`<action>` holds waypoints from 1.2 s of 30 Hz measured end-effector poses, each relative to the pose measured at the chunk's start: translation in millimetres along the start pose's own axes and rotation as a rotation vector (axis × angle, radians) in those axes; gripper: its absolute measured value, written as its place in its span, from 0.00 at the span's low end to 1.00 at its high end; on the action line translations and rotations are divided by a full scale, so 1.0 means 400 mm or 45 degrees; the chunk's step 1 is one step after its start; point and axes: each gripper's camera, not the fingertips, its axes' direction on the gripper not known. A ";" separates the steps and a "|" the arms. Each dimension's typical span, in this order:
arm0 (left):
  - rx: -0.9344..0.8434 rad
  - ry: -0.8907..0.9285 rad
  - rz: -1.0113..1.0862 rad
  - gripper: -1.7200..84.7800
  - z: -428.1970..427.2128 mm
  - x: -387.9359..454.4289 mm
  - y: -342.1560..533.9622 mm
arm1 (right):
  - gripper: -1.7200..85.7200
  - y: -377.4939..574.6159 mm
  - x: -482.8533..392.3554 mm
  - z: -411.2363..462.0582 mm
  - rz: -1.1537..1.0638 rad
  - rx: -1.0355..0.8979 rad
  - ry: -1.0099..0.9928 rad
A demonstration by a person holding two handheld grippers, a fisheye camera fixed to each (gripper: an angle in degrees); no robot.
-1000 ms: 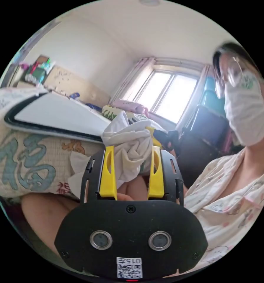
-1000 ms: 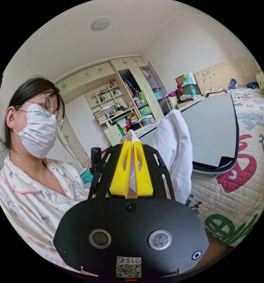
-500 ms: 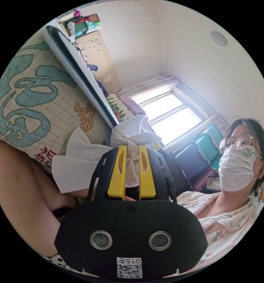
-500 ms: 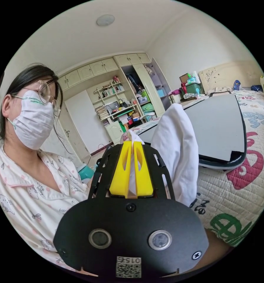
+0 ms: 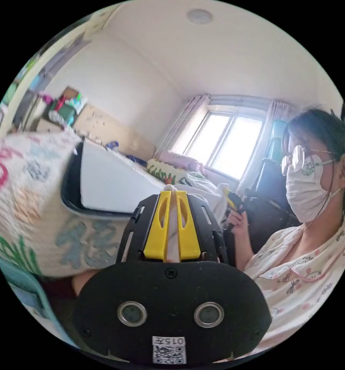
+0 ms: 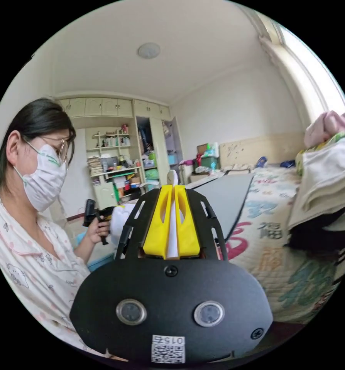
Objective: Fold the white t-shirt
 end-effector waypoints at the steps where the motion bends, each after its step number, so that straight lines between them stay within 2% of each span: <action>1: 0.041 -0.086 0.077 0.02 -0.031 0.038 -0.032 | 0.02 -0.023 0.002 -0.019 -0.009 0.037 0.045; 5: 0.199 -0.312 0.283 0.02 -0.114 0.164 -0.108 | 0.02 -0.072 -0.004 -0.016 -0.018 0.074 0.102; 7: 0.301 -0.417 0.410 0.02 -0.152 0.257 -0.150 | 0.02 -0.091 -0.042 0.004 -0.110 0.135 0.184; 10: 0.416 -0.502 0.553 0.02 -0.164 0.355 -0.197 | 0.02 -0.124 -0.064 0.047 -0.181 0.208 0.148; 15: 0.443 -0.541 0.631 0.02 -0.086 0.409 -0.279 | 0.02 -0.175 -0.046 0.209 -0.232 0.235 0.219; 20: 0.241 -0.624 0.523 0.03 0.145 0.304 -0.327 | 0.01 -0.179 0.083 0.494 -0.184 0.078 0.308; 25: -0.137 -0.688 0.345 0.03 0.471 0.072 -0.316 | 0.01 -0.081 0.351 0.925 -0.056 -0.332 0.388; 28: -0.290 -0.722 0.257 0.03 0.609 -0.026 -0.303 | 0.01 -0.005 0.483 1.138 -0.004 -0.549 0.418; 36: -0.491 -0.811 0.234 0.02 0.837 -0.111 -0.306 | 0.01 0.151 0.635 1.512 -0.174 -0.910 0.618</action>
